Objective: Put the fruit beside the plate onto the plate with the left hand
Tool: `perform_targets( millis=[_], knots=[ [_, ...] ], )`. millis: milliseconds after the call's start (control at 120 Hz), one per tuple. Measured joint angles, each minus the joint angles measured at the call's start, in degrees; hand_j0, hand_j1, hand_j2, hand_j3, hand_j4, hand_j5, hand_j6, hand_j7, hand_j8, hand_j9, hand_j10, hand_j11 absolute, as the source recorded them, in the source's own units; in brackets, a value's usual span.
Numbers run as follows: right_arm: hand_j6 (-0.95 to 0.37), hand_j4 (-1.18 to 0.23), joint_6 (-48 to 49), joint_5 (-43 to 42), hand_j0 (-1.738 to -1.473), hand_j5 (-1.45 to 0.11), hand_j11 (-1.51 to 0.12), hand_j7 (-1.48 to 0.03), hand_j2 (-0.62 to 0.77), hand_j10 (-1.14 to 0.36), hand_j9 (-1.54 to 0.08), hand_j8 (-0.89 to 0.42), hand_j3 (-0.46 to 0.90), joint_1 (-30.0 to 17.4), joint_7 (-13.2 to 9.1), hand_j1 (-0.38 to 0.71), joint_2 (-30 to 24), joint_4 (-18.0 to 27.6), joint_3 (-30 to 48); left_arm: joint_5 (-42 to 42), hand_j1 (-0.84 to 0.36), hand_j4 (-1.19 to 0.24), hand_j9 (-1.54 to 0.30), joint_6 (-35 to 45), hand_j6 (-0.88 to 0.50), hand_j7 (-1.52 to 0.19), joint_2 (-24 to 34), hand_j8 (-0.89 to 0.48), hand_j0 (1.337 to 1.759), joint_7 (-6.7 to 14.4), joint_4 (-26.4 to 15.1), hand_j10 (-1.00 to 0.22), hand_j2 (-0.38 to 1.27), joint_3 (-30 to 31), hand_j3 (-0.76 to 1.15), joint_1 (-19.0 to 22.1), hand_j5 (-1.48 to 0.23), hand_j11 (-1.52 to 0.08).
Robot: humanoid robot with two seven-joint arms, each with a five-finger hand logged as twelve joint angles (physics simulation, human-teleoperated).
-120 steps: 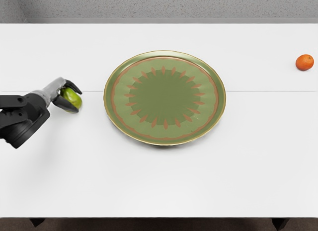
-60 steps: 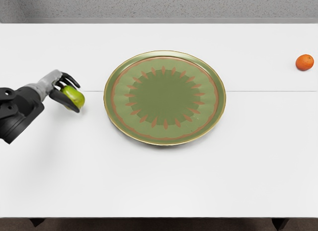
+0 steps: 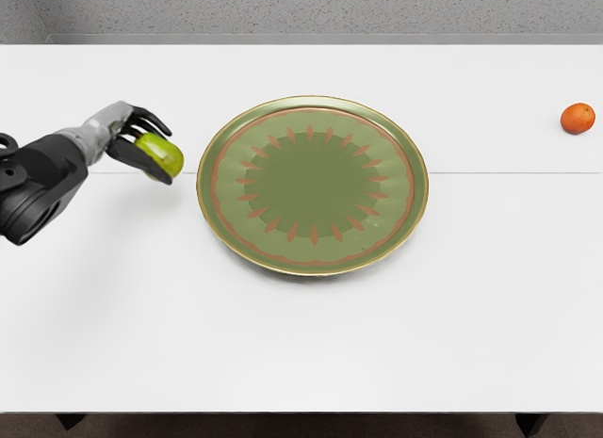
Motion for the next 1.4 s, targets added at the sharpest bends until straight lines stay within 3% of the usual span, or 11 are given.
perform_targets(
  millis=[242, 292, 383, 617, 1050, 1075, 1400],
  knots=[
    [-0.02, -0.02, 0.0, 0.0, -1.658, -0.02, -0.02, -0.02, 0.00, -0.02, -0.02, -0.02, 0.00, 0.0, 0.0, -0.33, 0.0, 0.0, 0.0, -0.2, -0.22, -0.67, -0.89, -1.4, -0.50, -0.89, -1.8, -0.49, 1.657, 0.0, 0.3, -0.66, 0.58, -4.7, 0.00, 0.1, -0.89, -0.90],
    [-0.02, -0.02, 0.0, 0.0, -1.658, -0.02, -0.02, -0.02, 0.00, -0.02, -0.02, -0.02, 0.00, 0.0, 0.0, -0.33, 0.0, 0.0, 0.0, -0.2, -0.21, -0.68, -0.89, -1.4, -0.50, -0.89, -2.8, -0.50, 1.656, 0.1, 0.4, -0.65, 0.52, -5.1, 0.00, 0.0, -0.88, -0.90],
    [-0.02, -0.02, 0.0, 0.0, -1.658, -0.02, -0.02, -0.02, 0.00, -0.02, -0.02, -0.02, 0.00, 0.0, 0.0, -0.33, 0.0, 0.0, 0.0, -0.4, -0.22, -0.67, -0.89, -1.5, -0.50, -0.89, -4.8, -0.49, 1.657, 0.0, 0.6, -0.66, 0.58, -5.6, 0.00, -0.1, -0.89, -0.90],
    [-0.02, -0.02, 0.0, 0.0, -1.658, -0.02, -0.02, -0.02, 0.00, -0.02, -0.02, -0.02, 0.00, 0.0, 0.0, -0.33, 0.0, 0.0, 0.0, -0.6, -0.22, -0.67, -0.89, -1.5, -0.50, -0.89, -9.3, -0.49, 1.657, 0.0, 1.3, -0.66, 0.56, -6.6, 0.00, 0.0, -0.89, -0.90],
    [-0.02, -0.02, 0.0, 0.0, -1.658, -0.02, -0.02, -0.02, 0.00, -0.02, -0.02, -0.02, 0.00, 0.0, 0.0, -0.33, 0.0, 0.0, 0.0, -0.6, -0.24, -0.67, -0.89, -1.5, -0.51, -0.89, -19.5, -0.50, 1.657, -0.1, 8.8, -0.67, 0.63, -6.9, 0.00, 1.4, -0.89, -0.90],
    [-0.02, -0.02, 0.0, 0.0, -1.658, -0.02, -0.02, -0.02, 0.00, -0.02, -0.02, -0.02, 0.00, 0.0, 0.0, -0.33, 0.0, 0.0, 0.0, -0.5, -0.23, -0.68, -0.89, -1.5, -0.51, -0.89, -20.1, -0.51, 1.657, -0.1, 9.2, -0.67, 0.57, -6.8, 0.00, 1.7, -0.88, -0.90],
    [-0.02, -0.02, 0.0, 0.0, -1.658, -0.02, -0.02, -0.02, 0.00, -0.02, -0.02, -0.02, 0.00, 0.0, 0.0, -0.33, 0.0, 0.0, 0.0, -0.5, -0.21, -0.65, -0.85, -1.5, -0.49, -0.86, -23.1, -0.50, 1.657, -0.4, 13.3, -0.64, 0.50, -6.6, 0.00, 3.2, -0.84, -0.85]
  ],
)
